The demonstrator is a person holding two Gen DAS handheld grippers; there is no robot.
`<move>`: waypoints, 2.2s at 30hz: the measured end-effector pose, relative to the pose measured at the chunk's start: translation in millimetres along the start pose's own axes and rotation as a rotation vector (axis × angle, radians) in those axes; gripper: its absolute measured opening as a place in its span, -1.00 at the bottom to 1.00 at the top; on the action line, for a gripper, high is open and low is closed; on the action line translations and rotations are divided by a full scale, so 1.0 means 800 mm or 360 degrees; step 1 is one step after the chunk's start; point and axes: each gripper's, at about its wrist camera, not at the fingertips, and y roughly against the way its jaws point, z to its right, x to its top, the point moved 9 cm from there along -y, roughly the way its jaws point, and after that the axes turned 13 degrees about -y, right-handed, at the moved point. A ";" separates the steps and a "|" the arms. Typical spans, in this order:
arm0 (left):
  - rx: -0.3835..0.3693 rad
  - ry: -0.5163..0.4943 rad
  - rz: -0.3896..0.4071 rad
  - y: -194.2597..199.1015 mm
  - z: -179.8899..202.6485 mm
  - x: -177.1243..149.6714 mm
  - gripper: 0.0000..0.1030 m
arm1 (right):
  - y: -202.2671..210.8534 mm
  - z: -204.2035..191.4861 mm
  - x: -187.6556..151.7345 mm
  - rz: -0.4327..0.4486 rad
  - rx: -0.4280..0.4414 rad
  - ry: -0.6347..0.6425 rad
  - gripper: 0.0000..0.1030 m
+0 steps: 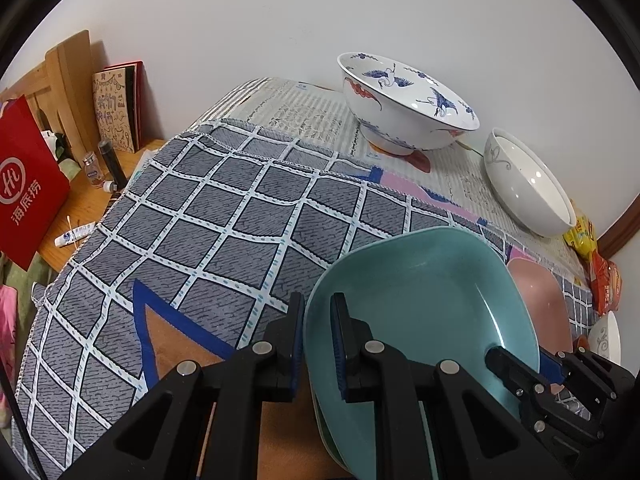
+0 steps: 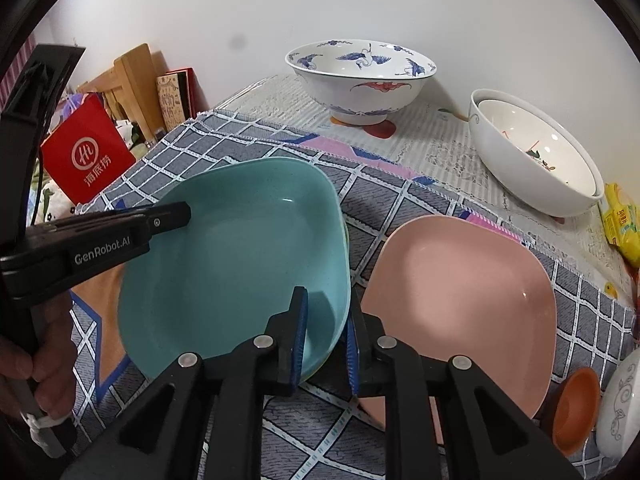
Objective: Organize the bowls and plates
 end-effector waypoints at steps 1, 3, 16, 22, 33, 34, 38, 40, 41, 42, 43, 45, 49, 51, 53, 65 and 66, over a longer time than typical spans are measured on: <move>0.0013 -0.0007 -0.0012 0.000 -0.001 -0.001 -0.74 | 0.000 -0.001 -0.001 0.0001 -0.0009 0.0007 -0.63; 0.0017 -0.0025 -0.0017 0.001 0.000 -0.002 -0.74 | 0.000 -0.002 -0.004 0.0002 -0.0044 0.0035 -0.61; 0.0062 -0.0084 0.0007 0.035 0.009 0.000 -0.47 | 0.021 -0.007 -0.018 -0.0014 -0.0041 0.0081 -0.11; 0.0099 -0.0185 0.0092 0.062 0.038 0.010 -0.03 | 0.068 0.030 -0.004 0.0094 -0.0032 -0.0059 -0.01; 0.0066 -0.0291 0.0066 0.067 0.116 0.030 0.00 | 0.136 0.179 0.005 0.0274 -0.0227 -0.0357 0.07; 0.0047 -0.0304 0.0045 0.063 0.125 0.033 0.00 | 0.137 0.186 0.005 0.0279 -0.0224 -0.0376 0.07; 0.0039 -0.0351 0.0033 0.052 0.152 0.043 0.00 | 0.141 0.225 0.010 0.0281 -0.0228 -0.0479 0.08; 0.0015 -0.0399 0.0034 0.044 0.171 0.049 0.00 | 0.137 0.235 0.011 0.0271 -0.0224 -0.0502 0.08; 0.0016 -0.0419 0.0030 0.039 0.177 0.051 0.00 | 0.132 0.237 0.011 0.0259 -0.0212 -0.0498 0.08; 0.0027 -0.0433 0.0020 0.035 0.182 0.052 0.02 | 0.130 0.237 0.010 0.0251 -0.0203 -0.0484 0.08; 0.0033 -0.0452 0.0003 0.028 0.190 0.054 0.07 | 0.124 0.235 0.010 0.0245 -0.0198 -0.0467 0.07; 0.0030 -0.0468 -0.0015 0.019 0.198 0.057 0.11 | 0.112 0.230 0.011 0.0228 -0.0175 -0.0433 0.07; 0.0020 -0.0507 -0.0054 -0.002 0.213 0.061 0.11 | 0.081 0.215 0.011 0.0153 -0.0131 -0.0368 0.07; -0.0004 -0.0514 -0.0061 -0.011 0.218 0.062 0.11 | 0.072 0.211 0.013 0.0143 -0.0120 -0.0342 0.06; -0.0047 -0.0517 -0.0073 -0.021 0.225 0.062 0.11 | 0.060 0.207 0.016 0.0128 -0.0117 -0.0313 0.04; -0.0038 -0.0566 -0.0163 -0.062 0.232 0.062 -0.19 | 0.017 0.211 0.020 0.0039 -0.0112 -0.0275 -0.25; -0.0040 -0.0571 -0.0170 -0.065 0.233 0.062 -0.25 | 0.015 0.211 0.020 0.0034 -0.0109 -0.0276 -0.27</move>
